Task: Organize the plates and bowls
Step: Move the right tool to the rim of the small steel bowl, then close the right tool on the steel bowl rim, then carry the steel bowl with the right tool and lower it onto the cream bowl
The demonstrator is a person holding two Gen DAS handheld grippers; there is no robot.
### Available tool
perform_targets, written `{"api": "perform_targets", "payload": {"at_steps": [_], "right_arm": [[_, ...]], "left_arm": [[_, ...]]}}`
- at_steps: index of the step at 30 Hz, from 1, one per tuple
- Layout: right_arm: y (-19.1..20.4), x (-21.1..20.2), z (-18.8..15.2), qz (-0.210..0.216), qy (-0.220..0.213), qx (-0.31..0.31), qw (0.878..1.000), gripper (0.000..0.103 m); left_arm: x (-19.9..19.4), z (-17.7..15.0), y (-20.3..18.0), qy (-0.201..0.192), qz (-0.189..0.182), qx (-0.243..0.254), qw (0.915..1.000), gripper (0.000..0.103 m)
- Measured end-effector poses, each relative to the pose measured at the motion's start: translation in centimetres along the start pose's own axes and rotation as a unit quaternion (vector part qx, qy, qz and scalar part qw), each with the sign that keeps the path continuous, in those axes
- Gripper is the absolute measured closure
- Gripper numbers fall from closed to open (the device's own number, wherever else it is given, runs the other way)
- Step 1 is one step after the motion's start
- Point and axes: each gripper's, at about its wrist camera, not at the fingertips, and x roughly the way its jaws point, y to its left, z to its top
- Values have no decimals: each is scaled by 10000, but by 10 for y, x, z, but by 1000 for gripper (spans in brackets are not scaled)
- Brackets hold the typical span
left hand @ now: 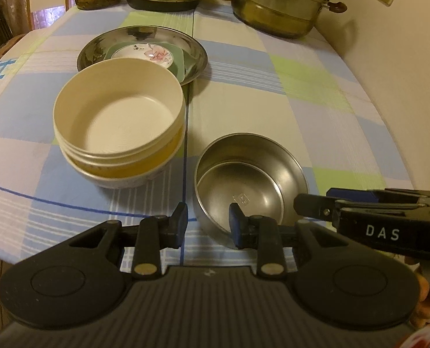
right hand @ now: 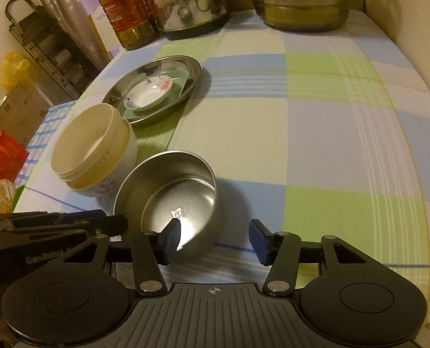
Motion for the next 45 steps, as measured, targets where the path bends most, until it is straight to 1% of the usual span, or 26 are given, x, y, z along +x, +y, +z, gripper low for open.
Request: {"api": "perform_targets", "payload": {"at_steps": [10,13,15,16,18,20,32,39,45], "right_arm": [[-1,17,7,-23,64,-30,10000,67],[-1,20,8,-50,56,-57,10000,74],[-1,20,8,-50,46,-76,9999,83],[-1,20,7,-28,41,-68,10000,85],[-1,19,6,6,29,-72,10000,90],[1,19,6,12,20,-93,10000,92],[3,7,8,-46,-65,-11,10000,93],[0,-17,9,0,-146,126,9998,93],[6,-43,16,62,-300,169,9994,93]], "left_arm": [[17,3,1,88,34,11,10000,77],[20,4,1,76,31,74,9999,82],[21,3,1,78,28,100,9999,87],[21,3,1,86,9,106,9999,88],[21,3,0,80,-2,130,9999,89],[22,2,0,74,1,152,9999,89],[10,2,-4,-41,-92,228,9997,89],[-11,3,-12,-233,-236,330,9989,89],[-33,7,-15,-426,-342,360,9979,89]]}}
